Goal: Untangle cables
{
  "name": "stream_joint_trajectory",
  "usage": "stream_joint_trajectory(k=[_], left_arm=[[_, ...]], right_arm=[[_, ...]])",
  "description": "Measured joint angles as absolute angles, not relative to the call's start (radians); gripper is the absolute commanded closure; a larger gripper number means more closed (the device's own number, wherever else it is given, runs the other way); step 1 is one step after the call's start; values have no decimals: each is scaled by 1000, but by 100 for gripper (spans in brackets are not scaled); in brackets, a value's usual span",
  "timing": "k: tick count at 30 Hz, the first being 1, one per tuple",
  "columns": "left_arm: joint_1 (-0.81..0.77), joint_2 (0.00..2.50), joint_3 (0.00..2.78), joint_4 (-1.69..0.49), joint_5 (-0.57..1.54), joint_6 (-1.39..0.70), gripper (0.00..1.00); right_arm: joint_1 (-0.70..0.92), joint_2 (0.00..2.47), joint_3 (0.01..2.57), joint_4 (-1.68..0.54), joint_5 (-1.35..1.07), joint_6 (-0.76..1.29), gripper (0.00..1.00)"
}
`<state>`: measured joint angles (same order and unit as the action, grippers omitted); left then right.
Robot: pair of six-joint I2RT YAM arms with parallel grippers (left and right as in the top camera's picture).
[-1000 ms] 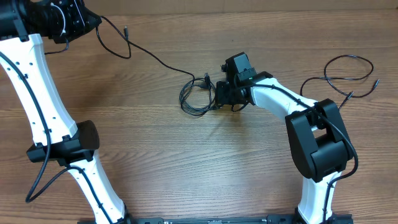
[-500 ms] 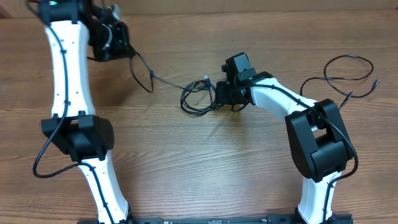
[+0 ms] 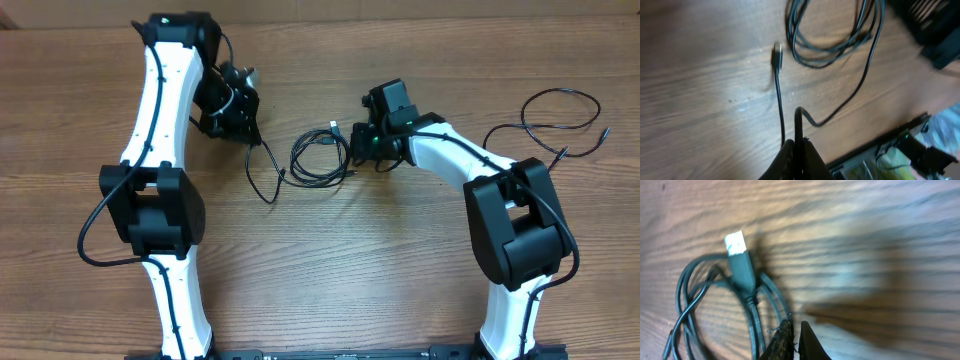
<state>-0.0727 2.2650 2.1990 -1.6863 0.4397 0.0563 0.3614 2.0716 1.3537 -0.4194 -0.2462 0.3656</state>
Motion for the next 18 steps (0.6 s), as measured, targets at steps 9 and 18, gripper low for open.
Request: stream_joint_trajectory(k=[9,18], left_arm=[[-142,2265,2047,-1650,436,86,51],[-188,2265,2027,-1674,435,138,0]], right_arm=[[288,2072,1360,-422,-255,334,90],[278,2071,1459,-494,-459,314,90]])
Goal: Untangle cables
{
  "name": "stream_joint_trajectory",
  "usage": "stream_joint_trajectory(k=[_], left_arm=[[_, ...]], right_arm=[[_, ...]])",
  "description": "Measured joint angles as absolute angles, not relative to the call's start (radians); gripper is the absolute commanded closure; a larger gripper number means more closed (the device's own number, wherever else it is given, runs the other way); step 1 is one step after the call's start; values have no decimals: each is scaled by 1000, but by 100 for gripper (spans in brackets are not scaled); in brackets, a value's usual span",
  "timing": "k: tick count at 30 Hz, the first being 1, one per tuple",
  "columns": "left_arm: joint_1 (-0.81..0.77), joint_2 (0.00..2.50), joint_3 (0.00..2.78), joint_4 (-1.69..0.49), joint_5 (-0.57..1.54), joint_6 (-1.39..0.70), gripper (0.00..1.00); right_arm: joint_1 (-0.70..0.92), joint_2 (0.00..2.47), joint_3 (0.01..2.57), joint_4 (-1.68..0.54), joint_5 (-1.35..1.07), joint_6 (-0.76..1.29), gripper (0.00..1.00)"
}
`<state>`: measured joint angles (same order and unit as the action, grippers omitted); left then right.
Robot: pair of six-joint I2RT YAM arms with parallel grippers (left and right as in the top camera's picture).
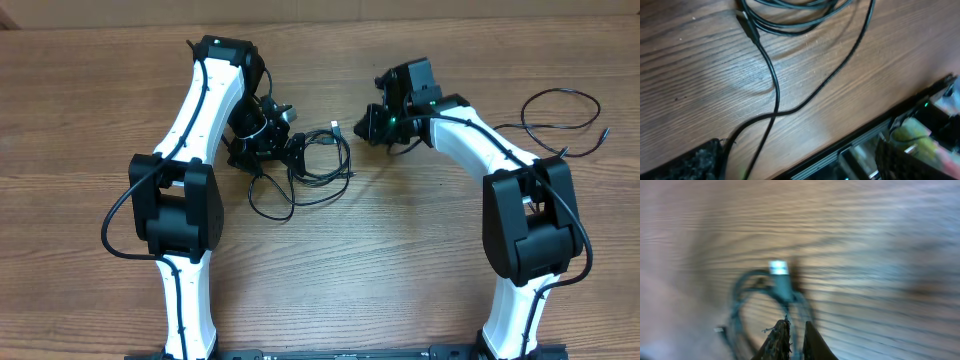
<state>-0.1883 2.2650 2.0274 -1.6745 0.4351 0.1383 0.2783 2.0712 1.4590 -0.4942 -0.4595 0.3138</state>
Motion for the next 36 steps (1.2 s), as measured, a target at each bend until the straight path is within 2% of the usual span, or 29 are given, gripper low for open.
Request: stream_joint_trajectory(k=[14,16,18,20,27,36], left_arm=[[-156,2265,2025,-1493,441,136,1],[-156,2265,2025,-1456,444,130,7],[-157,2265,2025,-1407,446,111,28],[-157,2265,2024,-1344,450,93,40],[-169,2265,2020,-1211,450,69,52],[-184,2265,1914,-1141,450,63,54]], right_arm=[[385,2071,1479,-647,-580,318,91],[405,2072,1479,-662,-580,321,91],[425,2077,1479,-670,-579,330,90],[447,2086,1479,-683,-574,336,90],[478,2101,1477,-808,-459,343,90],[458,2102,1477,-912,-341,344,90]])
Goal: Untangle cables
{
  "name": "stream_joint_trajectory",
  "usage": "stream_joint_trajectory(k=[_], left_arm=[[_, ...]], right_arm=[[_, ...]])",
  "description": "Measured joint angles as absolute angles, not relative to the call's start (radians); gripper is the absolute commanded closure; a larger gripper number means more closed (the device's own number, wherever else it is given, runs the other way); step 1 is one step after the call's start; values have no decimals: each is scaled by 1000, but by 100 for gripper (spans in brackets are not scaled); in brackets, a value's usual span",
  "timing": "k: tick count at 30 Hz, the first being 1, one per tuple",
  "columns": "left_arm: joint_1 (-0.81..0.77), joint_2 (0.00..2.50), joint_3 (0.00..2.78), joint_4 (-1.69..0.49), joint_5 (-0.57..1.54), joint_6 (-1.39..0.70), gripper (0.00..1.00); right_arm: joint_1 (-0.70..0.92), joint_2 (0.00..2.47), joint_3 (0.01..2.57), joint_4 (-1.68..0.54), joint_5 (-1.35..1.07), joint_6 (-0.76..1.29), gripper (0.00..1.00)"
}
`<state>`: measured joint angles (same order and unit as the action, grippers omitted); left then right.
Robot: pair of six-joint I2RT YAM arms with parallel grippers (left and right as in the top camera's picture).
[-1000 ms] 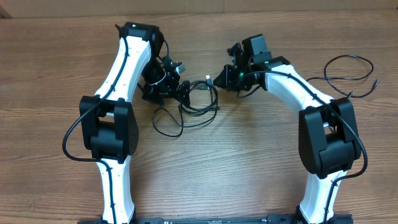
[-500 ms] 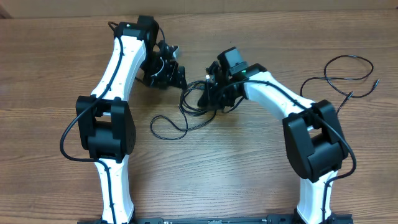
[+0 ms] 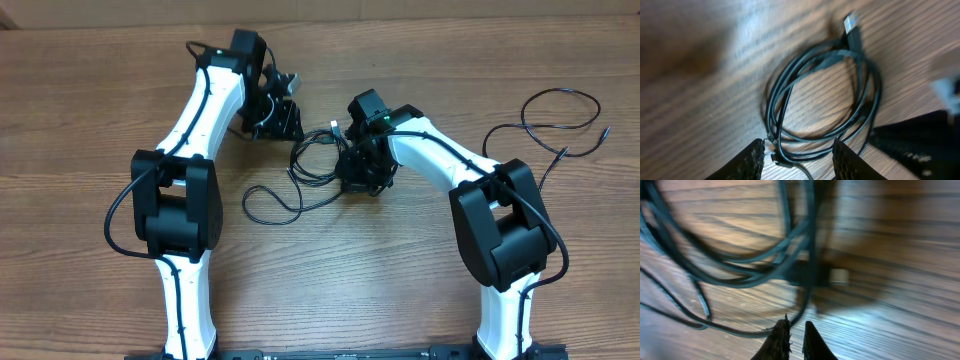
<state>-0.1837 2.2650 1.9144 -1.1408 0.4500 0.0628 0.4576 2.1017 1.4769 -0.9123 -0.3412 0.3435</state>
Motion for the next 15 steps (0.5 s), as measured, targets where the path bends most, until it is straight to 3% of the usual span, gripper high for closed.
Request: stream_joint_trajectory(k=[15], left_arm=[[-184,2265,1791,-1007,417,85,58]], right_arm=[[353,2102,1477,-969,-366,256,87]])
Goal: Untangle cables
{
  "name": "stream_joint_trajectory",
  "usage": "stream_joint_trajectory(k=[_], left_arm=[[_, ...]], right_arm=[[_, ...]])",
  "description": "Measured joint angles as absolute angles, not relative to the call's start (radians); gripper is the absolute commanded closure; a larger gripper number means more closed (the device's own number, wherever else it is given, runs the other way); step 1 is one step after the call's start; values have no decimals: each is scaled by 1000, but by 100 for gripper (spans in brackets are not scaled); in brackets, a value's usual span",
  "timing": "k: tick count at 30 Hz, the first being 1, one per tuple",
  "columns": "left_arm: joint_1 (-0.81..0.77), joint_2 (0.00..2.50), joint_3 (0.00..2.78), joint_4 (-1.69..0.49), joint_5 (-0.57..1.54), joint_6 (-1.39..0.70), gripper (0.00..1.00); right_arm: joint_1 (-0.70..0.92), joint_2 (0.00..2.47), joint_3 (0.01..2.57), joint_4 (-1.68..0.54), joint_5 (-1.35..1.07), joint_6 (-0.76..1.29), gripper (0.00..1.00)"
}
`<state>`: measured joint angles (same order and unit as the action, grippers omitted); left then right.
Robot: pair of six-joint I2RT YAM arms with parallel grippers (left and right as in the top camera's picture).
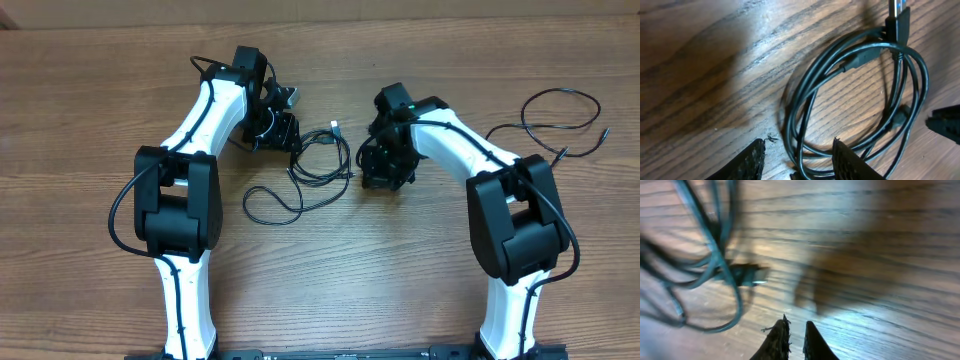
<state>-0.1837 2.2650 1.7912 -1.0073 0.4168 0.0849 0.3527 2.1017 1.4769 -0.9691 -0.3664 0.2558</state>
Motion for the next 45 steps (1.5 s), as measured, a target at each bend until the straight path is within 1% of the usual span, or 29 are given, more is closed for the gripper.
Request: stream_joint_trajectory(k=[5,7,14,15,16,17,18,19,21,25,27,32,34,41,45], left_arm=[[-184,2265,1778,-992,352,81,59],[-184,2265,1769,-983,347,81,57],[-184,2265,1731,-944,367,80,55],[-184,2265,1730,-935,367,80,55],[-184,2265,1730,-925,371,80,56],[-184,2265,1729,-918,371,80,55],[-184,2265,1729,-912,371,80,55],[-184,2265,1728,-907,371,80,52],[-184,2265,1726,-896,374,81,52],[-184,2261,1711,-856,386,77,56],[-184,2260,1707,-851,385,76,58],[-184,2260,1703,-829,389,76,57],[-184,2260,1700,-813,391,76,57],[-197,2260,1695,-769,390,76,58],[-210,2260,1695,-769,389,77,57]], right_arm=[[360,2102,1477,-911,-509,212,87],[369,2102,1477,-888,-548,209,87],[426,2102,1477,-871,-585,292,86],[435,2102,1477,-870,-582,304,86],[443,2102,1477,-864,-579,315,80],[448,2102,1477,-859,-576,320,76],[453,2102,1477,-851,-574,336,75],[459,2102,1477,-835,-571,344,76],[465,2102,1476,-821,-568,357,80],[489,2102,1446,-767,-543,441,89],[503,2102,1424,-749,-524,482,93],[520,2102,1378,-733,-489,547,93],[517,2102,1374,-742,-487,558,96],[484,2101,1374,-878,-492,572,96],[430,2101,1386,-991,-453,562,96]])
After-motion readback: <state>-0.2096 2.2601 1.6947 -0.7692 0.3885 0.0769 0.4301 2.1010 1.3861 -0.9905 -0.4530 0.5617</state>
